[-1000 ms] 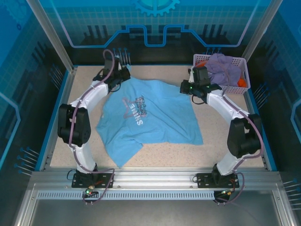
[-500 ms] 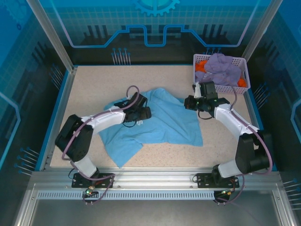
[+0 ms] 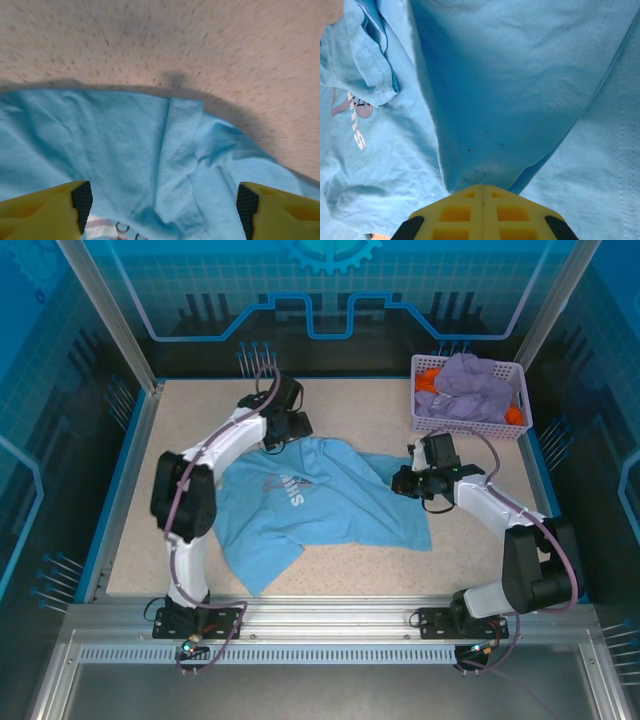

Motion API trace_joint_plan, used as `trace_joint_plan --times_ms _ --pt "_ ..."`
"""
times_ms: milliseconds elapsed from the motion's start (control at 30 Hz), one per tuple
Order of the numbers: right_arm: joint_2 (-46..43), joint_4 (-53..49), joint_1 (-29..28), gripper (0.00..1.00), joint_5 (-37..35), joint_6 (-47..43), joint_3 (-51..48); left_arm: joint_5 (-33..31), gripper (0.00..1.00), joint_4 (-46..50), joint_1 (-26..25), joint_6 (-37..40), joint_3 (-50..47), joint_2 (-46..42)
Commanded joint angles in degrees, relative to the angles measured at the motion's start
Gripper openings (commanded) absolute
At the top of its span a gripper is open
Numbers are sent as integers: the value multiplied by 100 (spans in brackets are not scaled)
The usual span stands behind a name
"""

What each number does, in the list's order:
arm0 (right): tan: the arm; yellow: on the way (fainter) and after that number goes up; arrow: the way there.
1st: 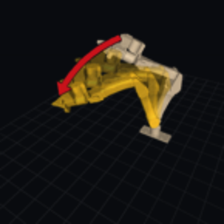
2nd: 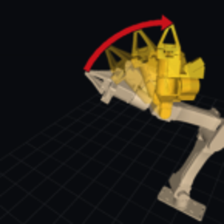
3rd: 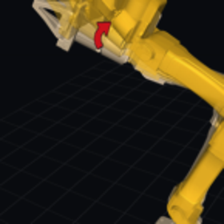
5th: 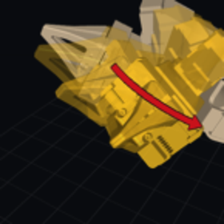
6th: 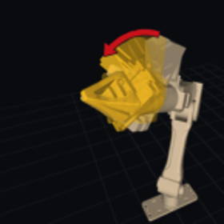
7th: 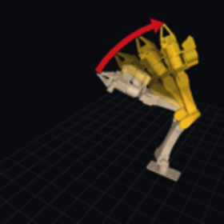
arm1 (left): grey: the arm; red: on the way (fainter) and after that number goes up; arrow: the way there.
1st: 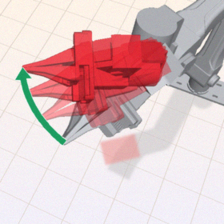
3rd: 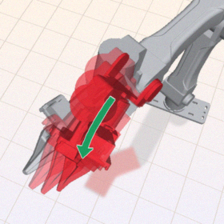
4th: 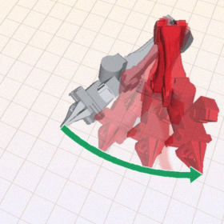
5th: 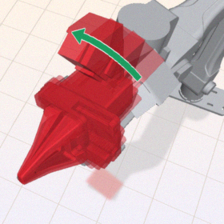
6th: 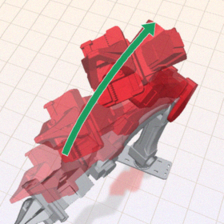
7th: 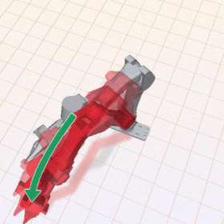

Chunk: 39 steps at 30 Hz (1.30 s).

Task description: Fold and stack the t-shirts

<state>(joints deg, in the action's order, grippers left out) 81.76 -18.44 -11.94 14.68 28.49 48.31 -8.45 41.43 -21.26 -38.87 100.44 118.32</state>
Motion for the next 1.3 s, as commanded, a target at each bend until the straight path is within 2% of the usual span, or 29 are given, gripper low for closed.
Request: trace_joint_plan --times_ms 0,200,400,600,800,967,1067,1200,1267 --pt "73 77 -1 0 177 70 -20 283 76 942 -34 96 800 662" --pt "116 96 -7 0 203 60 -7 126 74 1433 -80 75 1988 1599" --pt "139 106 -3 0 232 42 0 162 71 1259 -106 -151 2345 1937" --pt "183 102 -9 0 245 34 24 167 64 1452 -126 -171 2992 2419" --pt "218 95 -2 0 270 30 46 -20 57 1431 -120 -135 3112 2564" --pt "270 86 -5 0 289 16 66 -200 56 1505 -105 -17 3298 2687" --pt "271 81 -1 0 295 15 76 -242 45 1518 -93 -10 3324 2731" --pt "282 86 -1 0 303 8 82 -254 42 1497 -98 11 3290 2731" --pt "282 90 -3 0 302 8 81 -248 36 1498 -91 20 3296 2724"
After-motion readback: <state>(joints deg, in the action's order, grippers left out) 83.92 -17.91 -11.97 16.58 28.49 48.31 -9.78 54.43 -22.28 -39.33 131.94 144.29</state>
